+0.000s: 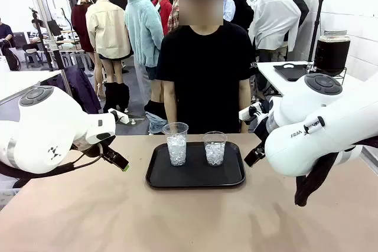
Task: Pour the drink into the iced cup.
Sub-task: Pick up the iced cup indicated by the human and present it to them.
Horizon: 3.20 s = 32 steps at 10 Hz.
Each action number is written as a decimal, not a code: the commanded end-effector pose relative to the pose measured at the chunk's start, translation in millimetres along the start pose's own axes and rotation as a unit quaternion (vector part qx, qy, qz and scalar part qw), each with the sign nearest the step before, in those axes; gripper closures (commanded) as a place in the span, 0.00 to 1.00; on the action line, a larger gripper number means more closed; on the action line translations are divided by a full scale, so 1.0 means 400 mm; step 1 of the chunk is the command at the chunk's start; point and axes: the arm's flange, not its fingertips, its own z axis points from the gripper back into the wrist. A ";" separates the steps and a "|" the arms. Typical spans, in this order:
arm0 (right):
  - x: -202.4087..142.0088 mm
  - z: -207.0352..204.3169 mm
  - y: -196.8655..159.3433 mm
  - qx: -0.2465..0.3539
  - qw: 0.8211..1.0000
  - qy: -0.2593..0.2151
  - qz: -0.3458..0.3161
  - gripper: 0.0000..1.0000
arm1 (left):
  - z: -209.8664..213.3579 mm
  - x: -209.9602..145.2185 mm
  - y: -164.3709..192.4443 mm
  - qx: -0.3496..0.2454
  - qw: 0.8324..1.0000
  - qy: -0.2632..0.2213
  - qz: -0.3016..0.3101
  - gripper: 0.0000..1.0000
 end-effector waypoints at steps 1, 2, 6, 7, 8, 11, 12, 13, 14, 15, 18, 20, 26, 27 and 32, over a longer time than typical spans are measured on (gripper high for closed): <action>0.000 0.000 0.000 0.000 1.000 0.000 0.000 0.00 | 0.000 0.000 0.000 0.000 1.000 0.000 0.000 0.00; 0.000 0.000 0.000 0.000 1.000 0.000 0.000 0.00 | 0.000 0.000 0.000 0.000 1.000 0.000 0.000 0.00; 0.000 0.000 0.000 0.000 1.000 0.000 0.000 0.00 | 0.000 0.000 0.000 0.000 1.000 0.000 0.000 0.00; 0.000 0.000 0.000 0.000 1.000 0.000 0.000 0.00 | 0.000 0.000 0.000 0.000 1.000 0.000 0.000 0.00; 0.000 0.000 0.000 0.000 1.000 0.000 0.000 0.00 | 0.000 0.000 0.000 0.000 1.000 0.000 0.000 0.00; 0.000 0.000 0.000 0.000 1.000 0.000 0.000 0.00 | 0.000 0.000 0.000 0.000 1.000 0.000 0.000 0.00; 0.000 0.000 0.000 0.000 1.000 0.000 0.000 0.00 | 0.000 0.000 0.000 0.000 1.000 0.000 0.000 0.00; 0.000 0.000 0.000 0.000 1.000 0.000 0.000 0.00 | 0.000 0.000 0.000 0.000 1.000 0.000 0.000 0.00; 0.000 0.000 0.000 0.000 1.000 0.000 0.000 0.00 | 0.000 0.000 0.000 0.000 1.000 0.000 0.000 0.00; 0.000 0.000 0.000 0.000 1.000 0.000 0.000 0.00 | 0.000 0.000 0.000 0.000 1.000 0.000 0.000 0.00; 0.000 0.000 0.000 0.000 1.000 0.000 0.000 0.00 | 0.000 0.000 0.000 0.000 1.000 0.000 0.000 0.00; 0.000 0.000 0.000 0.000 1.000 0.000 0.000 0.00 | 0.000 0.000 0.000 0.000 1.000 0.000 0.000 0.00; 0.000 0.000 0.000 0.000 1.000 0.000 0.000 0.00 | 0.000 0.000 0.000 0.000 1.000 0.000 0.000 0.00; 0.000 0.000 0.000 0.000 1.000 0.000 0.000 0.00 | 0.000 0.000 0.000 0.000 1.000 0.000 0.000 0.00; 0.000 0.000 0.000 0.000 1.000 0.000 0.000 0.00 | 0.000 0.000 0.000 0.000 1.000 0.000 0.000 0.00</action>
